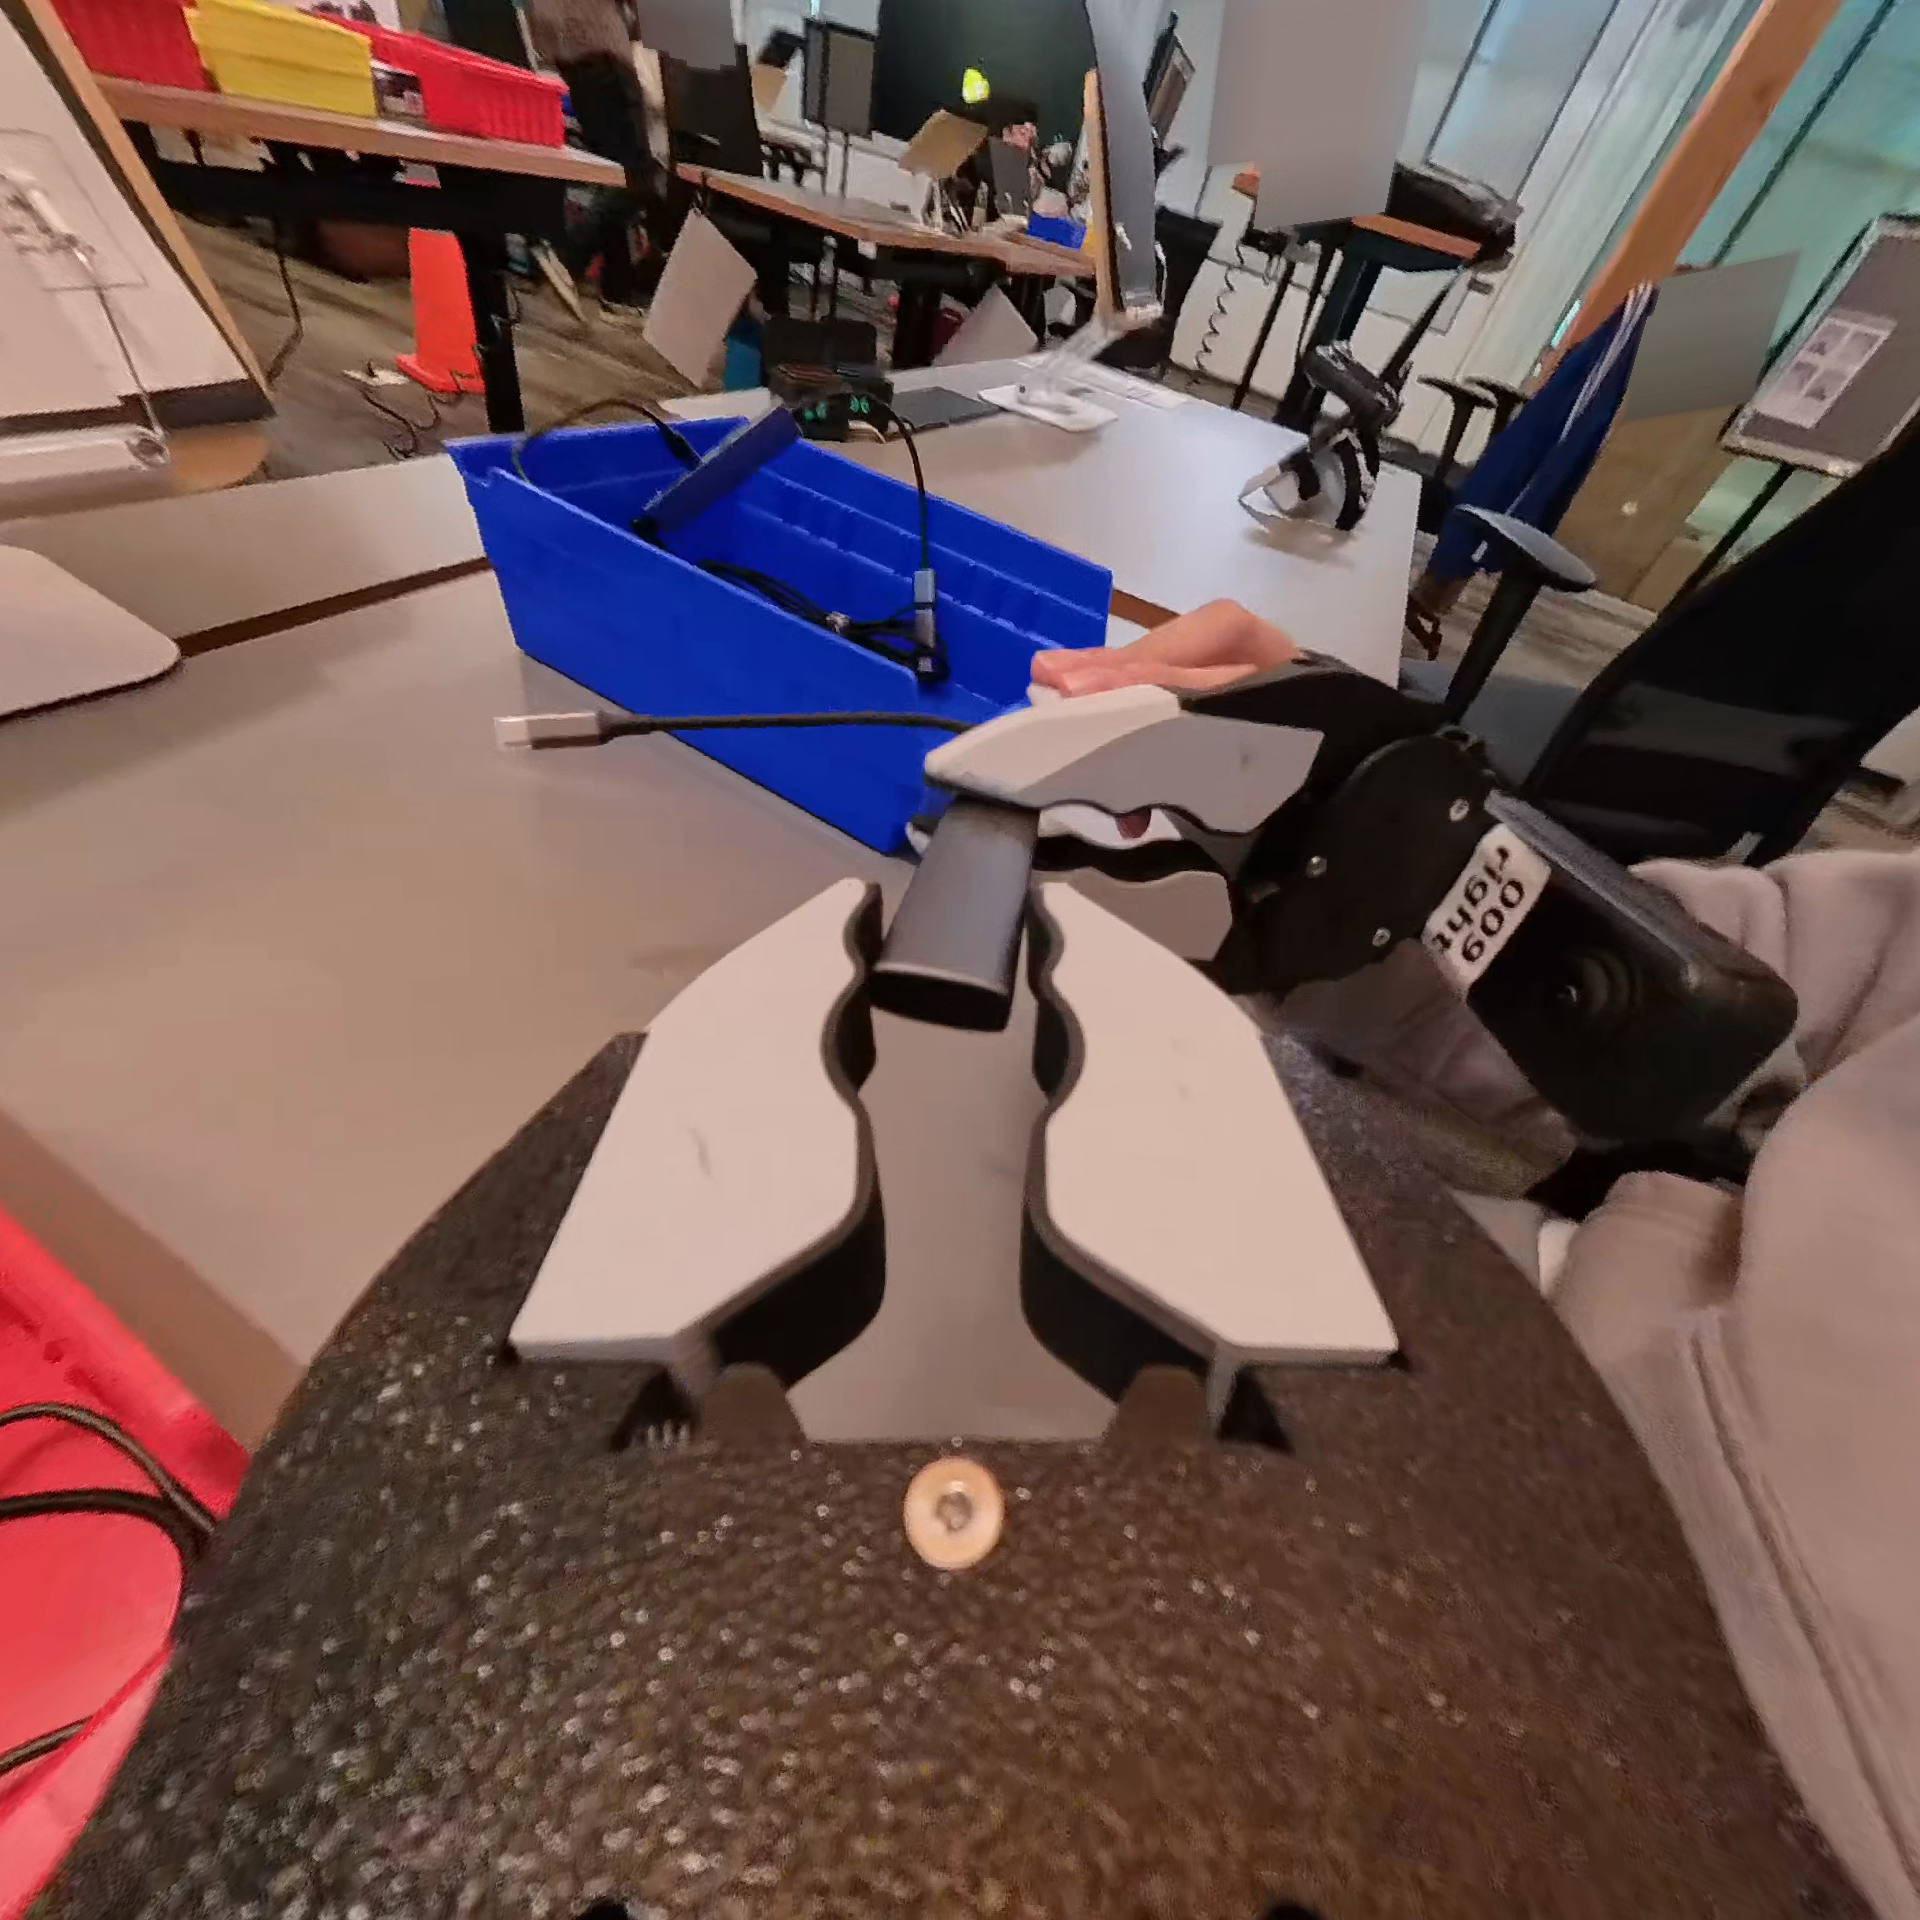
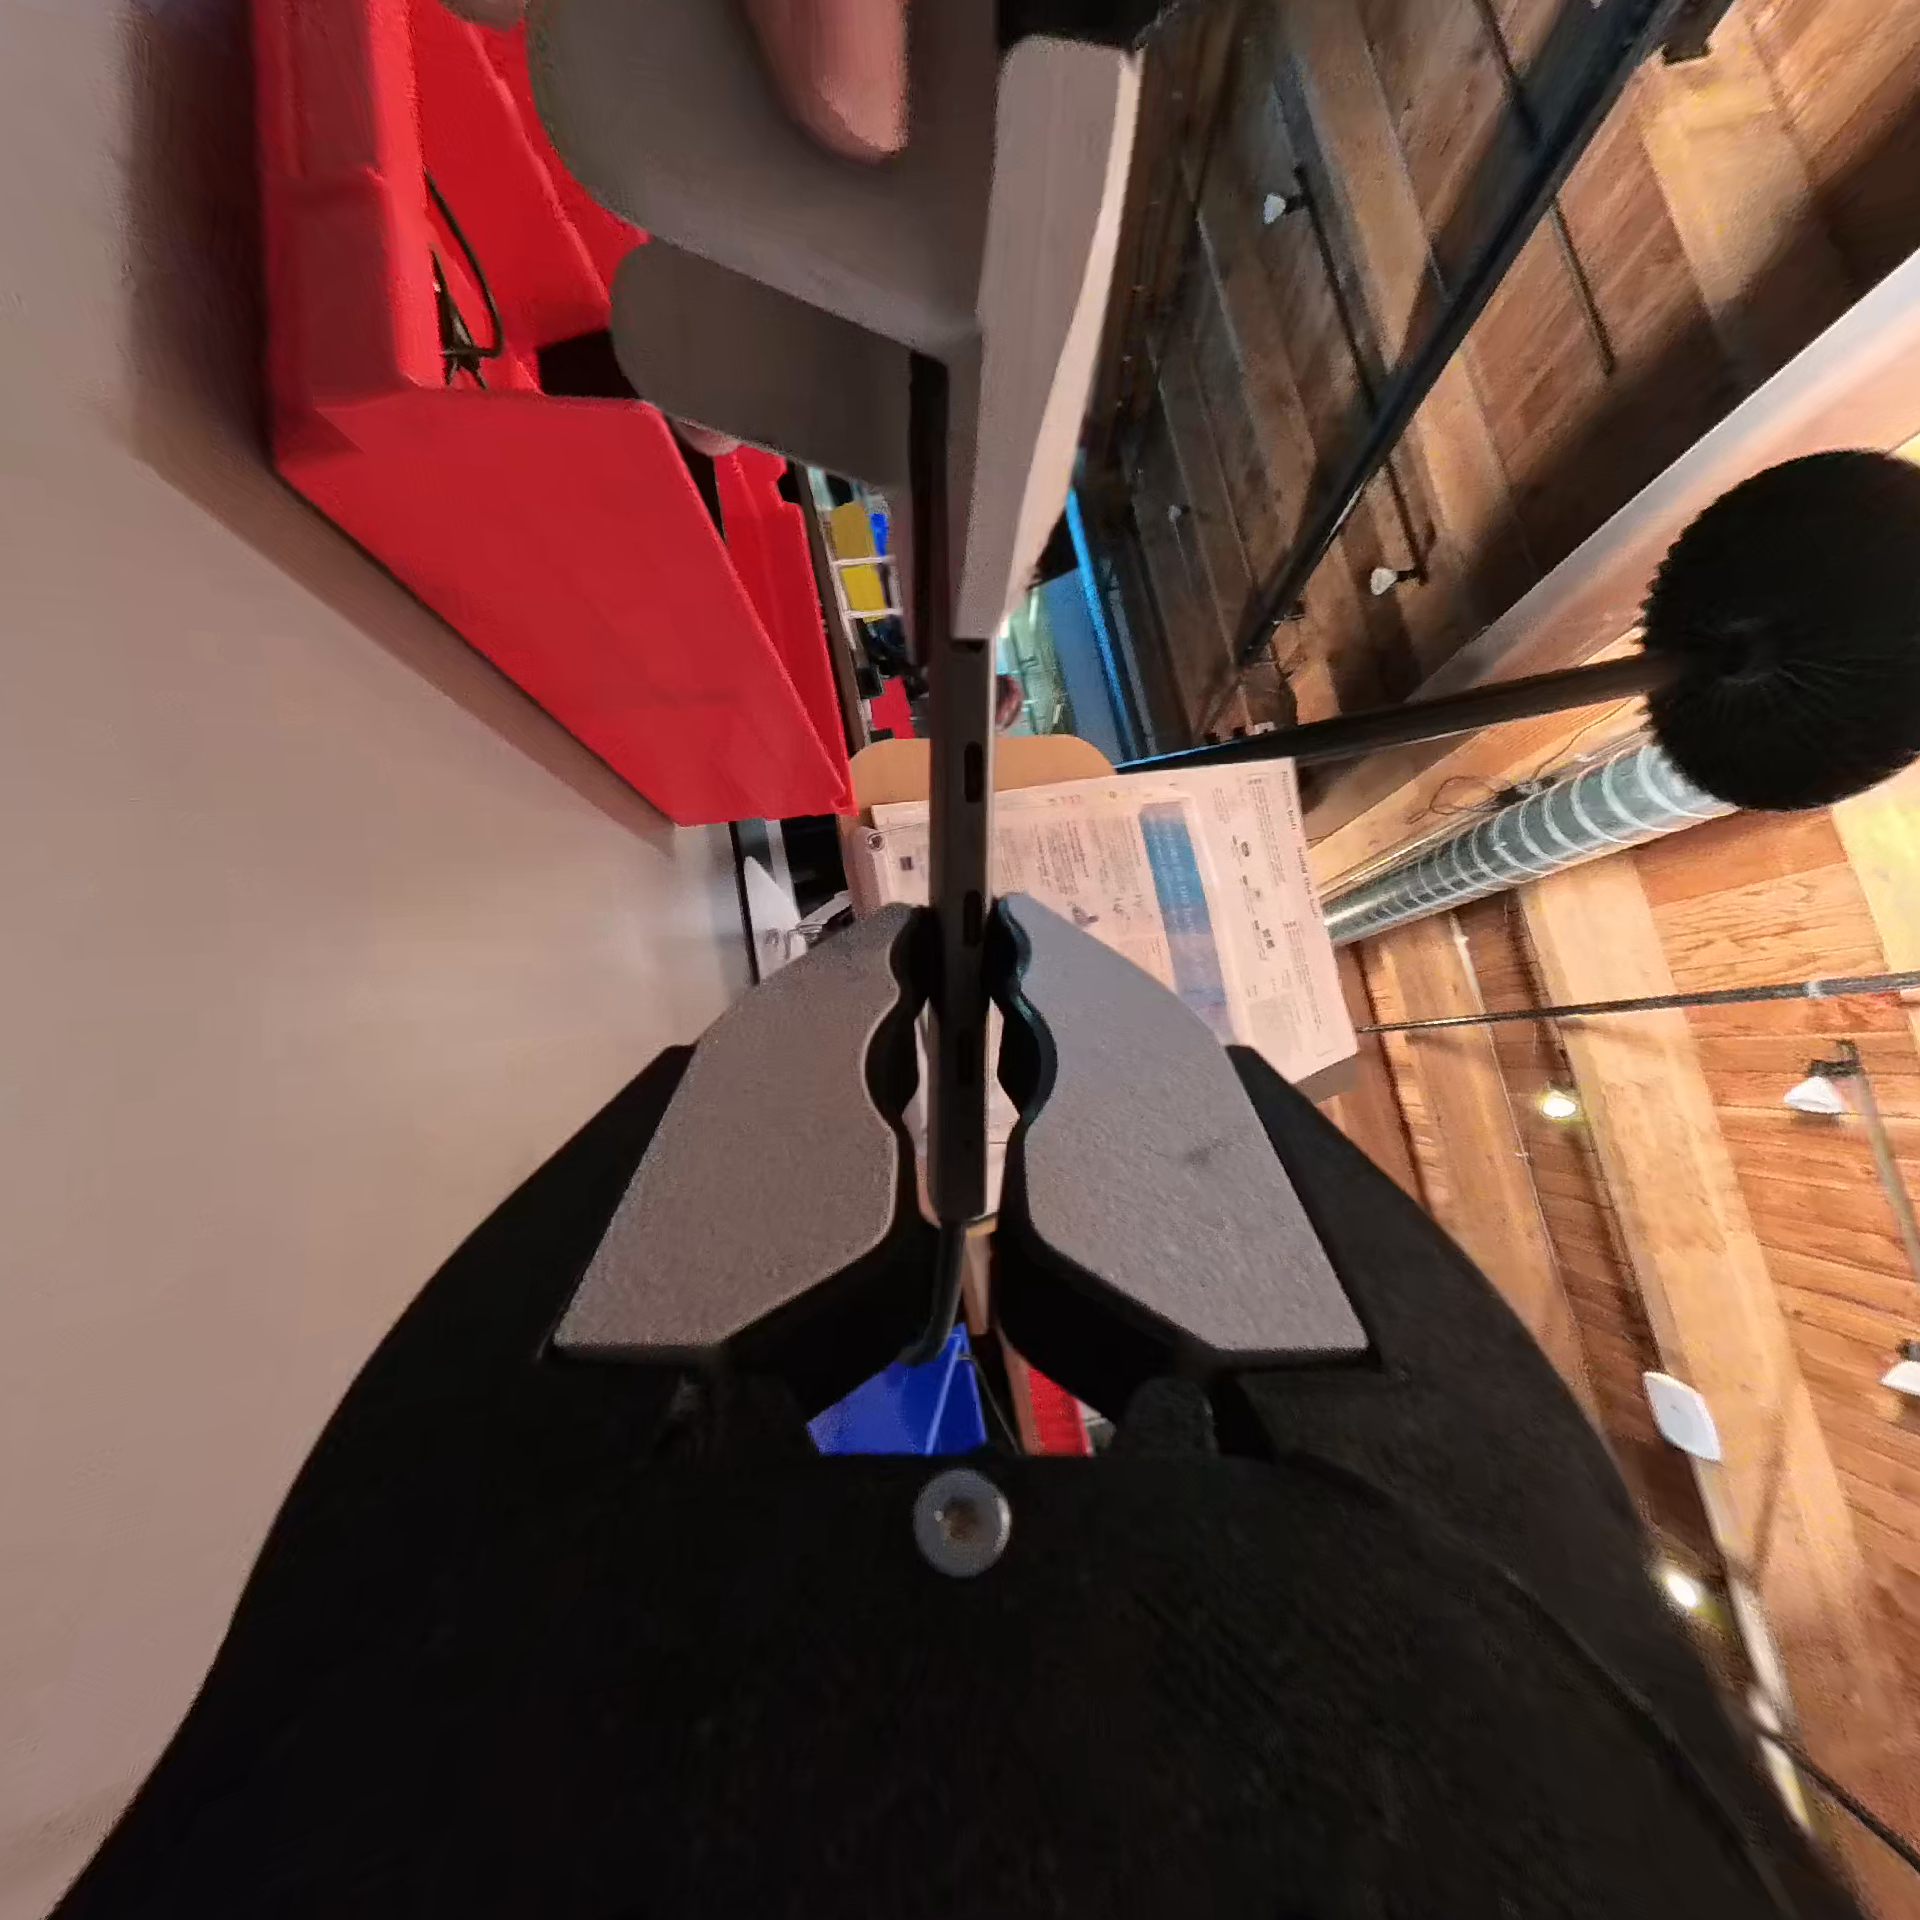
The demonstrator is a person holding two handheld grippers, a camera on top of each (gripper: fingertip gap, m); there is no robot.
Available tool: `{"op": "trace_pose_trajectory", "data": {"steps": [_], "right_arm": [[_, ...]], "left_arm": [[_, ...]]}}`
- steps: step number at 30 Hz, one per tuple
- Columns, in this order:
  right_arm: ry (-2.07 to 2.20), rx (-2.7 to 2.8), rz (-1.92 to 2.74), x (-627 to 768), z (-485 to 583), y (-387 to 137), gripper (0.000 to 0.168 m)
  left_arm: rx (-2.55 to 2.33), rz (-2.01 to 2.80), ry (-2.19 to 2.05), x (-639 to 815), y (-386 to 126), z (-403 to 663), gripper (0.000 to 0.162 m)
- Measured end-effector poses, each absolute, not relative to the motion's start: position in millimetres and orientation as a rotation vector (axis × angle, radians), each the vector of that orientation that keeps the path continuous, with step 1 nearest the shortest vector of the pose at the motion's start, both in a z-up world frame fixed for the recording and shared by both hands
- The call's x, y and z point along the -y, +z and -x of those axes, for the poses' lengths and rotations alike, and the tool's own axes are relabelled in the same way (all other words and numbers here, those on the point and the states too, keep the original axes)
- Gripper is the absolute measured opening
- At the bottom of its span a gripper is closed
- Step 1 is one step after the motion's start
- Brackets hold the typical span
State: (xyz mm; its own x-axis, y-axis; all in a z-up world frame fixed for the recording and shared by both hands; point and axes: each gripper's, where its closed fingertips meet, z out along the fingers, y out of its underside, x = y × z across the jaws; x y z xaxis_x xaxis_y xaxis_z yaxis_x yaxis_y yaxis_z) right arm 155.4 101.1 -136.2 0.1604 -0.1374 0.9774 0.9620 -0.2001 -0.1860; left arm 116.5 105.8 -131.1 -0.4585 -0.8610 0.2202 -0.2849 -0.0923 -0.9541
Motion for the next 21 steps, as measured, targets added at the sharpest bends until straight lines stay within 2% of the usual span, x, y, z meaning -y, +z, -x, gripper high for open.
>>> {"op": "trace_pose_trajectory", "data": {"steps": [7, 10, 12, 15, 18, 21], "right_arm": [[-1.129, 0.895, 1.411, -104, -148, -148, 0.01], [-0.754, 0.873, 1.522, -104, -138, -162, 0.015], [-0.42, 0.77, 1.539, -98, -131, -157, 0.034], [0.085, 0.611, 1.509, -82, -123, -141, 0.048], [0.357, 0.57, 1.428, -67, -119, -130, 0.049], [0.394, 0.567, 1.409, -65, -118, -130, 0.049]], "left_arm": [[-1.767, 1.225, -1.526, -105, -141, -111, 0.024], [-1.838, 1.174, -1.501, -104, -147, -107, 0.023], [-1.867, 1.125, -1.515, -103, -147, -103, 0.023], [-1.881, 1.024, -1.568, -103, -140, -97, 0.023], [-1.869, 0.899, -1.644, -101, -132, -93, 0.023], [-1.836, 0.827, -1.705, -99, -128, -93, 0.023]]}}
